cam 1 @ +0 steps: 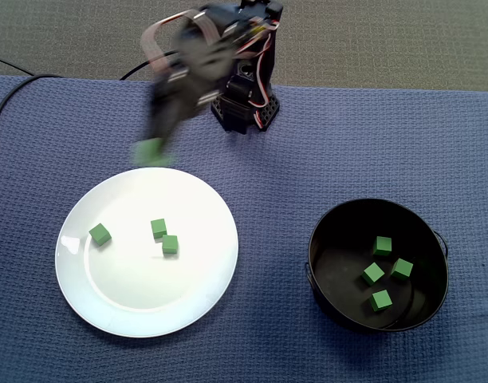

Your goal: Pick up the items on the white plate and put them in the black container.

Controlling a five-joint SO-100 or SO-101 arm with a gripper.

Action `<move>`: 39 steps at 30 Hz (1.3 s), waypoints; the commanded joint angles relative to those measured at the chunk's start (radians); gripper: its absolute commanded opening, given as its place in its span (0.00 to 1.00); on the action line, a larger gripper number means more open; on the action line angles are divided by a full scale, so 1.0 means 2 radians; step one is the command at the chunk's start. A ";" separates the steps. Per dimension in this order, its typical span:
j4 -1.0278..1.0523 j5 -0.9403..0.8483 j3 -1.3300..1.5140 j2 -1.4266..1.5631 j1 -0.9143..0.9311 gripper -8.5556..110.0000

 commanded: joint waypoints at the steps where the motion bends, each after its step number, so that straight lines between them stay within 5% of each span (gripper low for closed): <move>1: 0.071 -0.021 -0.087 -0.004 -0.220 0.07; 5: 0.176 0.005 -0.142 -0.101 -0.331 0.07; 11: 0.269 0.068 -0.166 -0.261 -0.380 0.07; 23: 0.183 0.083 -0.058 -0.400 -0.420 0.08; 28: 0.230 0.086 -0.095 -0.410 -0.430 0.39; 34: 0.336 0.071 -0.147 -0.291 -0.383 0.39; 39: 0.439 0.064 -0.168 -0.157 -0.230 0.40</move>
